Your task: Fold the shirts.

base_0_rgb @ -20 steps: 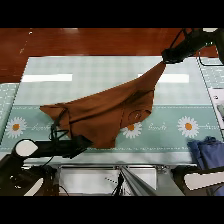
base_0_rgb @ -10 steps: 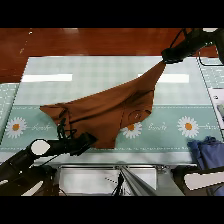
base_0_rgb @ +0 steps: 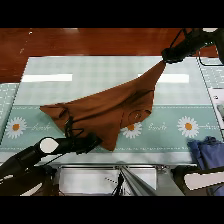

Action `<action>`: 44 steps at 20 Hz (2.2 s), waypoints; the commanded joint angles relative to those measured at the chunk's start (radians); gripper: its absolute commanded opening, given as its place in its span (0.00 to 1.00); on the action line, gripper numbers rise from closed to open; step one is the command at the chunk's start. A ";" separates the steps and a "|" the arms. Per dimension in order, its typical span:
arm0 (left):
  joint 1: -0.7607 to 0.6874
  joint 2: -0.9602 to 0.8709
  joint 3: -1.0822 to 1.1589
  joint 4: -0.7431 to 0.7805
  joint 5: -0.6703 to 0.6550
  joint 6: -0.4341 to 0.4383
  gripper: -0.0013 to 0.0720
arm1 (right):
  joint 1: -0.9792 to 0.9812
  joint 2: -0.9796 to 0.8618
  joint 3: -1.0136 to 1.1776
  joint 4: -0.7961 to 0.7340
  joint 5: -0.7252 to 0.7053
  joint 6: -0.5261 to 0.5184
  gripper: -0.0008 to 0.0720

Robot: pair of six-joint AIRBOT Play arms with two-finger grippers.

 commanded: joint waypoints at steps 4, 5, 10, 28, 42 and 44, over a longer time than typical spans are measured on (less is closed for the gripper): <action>-0.030 -0.008 0.117 -0.002 0.014 0.098 0.06 | 0.000 0.000 0.000 -0.023 0.002 0.000 0.05; -0.029 -0.019 0.113 0.002 0.013 0.098 0.06 | 0.000 0.000 0.000 -0.023 0.005 0.000 0.05; -0.029 -0.041 0.107 -0.002 -0.105 0.124 0.32 | 0.000 0.000 0.000 -0.023 0.003 0.000 0.05; -0.078 -0.004 -0.024 0.297 0.103 -0.230 0.67 | 0.000 0.000 0.000 0.004 -0.001 0.000 0.05; -0.076 0.118 0.262 0.241 0.147 -0.015 0.06 | 0.000 0.011 0.000 -0.026 0.011 0.000 0.05; -0.043 0.238 0.378 0.249 0.148 0.014 0.06 | 0.000 0.048 0.000 -0.026 0.007 0.000 0.05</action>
